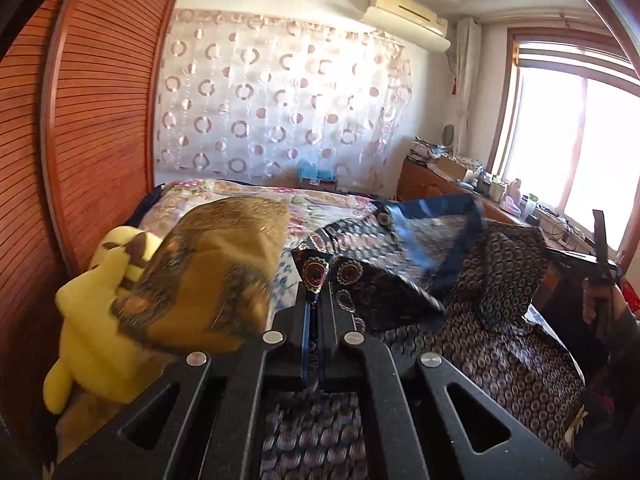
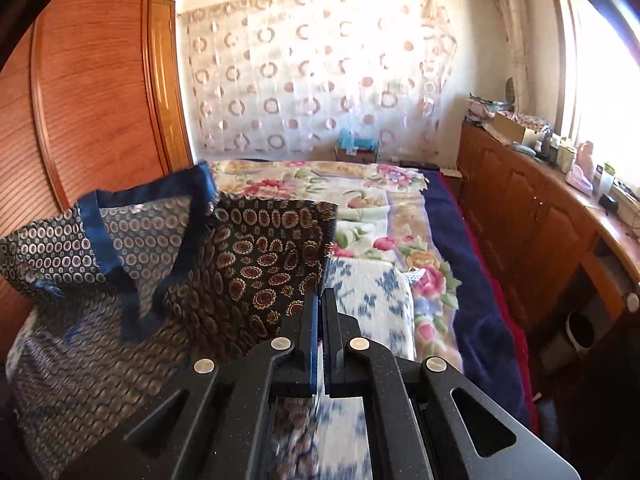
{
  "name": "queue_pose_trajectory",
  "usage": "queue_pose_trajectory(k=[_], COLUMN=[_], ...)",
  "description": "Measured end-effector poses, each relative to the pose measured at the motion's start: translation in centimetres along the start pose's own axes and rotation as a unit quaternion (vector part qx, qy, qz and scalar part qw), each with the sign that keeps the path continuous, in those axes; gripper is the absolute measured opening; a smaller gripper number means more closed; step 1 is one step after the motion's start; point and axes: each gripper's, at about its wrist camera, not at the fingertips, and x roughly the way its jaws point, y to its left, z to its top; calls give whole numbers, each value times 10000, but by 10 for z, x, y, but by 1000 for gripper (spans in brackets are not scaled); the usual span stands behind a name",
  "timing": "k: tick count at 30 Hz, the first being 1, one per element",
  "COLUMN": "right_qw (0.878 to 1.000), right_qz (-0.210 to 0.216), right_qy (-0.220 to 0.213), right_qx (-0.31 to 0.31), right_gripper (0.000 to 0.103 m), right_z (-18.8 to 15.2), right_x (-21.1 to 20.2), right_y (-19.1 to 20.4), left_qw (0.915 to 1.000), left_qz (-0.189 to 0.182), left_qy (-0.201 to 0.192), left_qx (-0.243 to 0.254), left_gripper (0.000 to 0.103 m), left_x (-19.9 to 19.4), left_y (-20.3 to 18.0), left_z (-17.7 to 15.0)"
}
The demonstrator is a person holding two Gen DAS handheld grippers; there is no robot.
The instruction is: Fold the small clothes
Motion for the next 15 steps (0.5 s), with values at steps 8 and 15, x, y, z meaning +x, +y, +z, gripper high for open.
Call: queue_pose_trajectory(k=[8,15], right_qw=[9996,9985], right_qz=[99,104], right_qy=[-4,481], right_qx=[260,220], right_gripper=[1,1], right_z=[-85,-132], right_x=[-86,-118], right_y=[-12,-14], left_qw=[9986,9964], left_qz=[411,553], left_qy=[131,561], left_qx=[-303,-310], left_gripper=[3,3], left_x=[-52,-47], left_y=[33,39], left_z=[-58,-83])
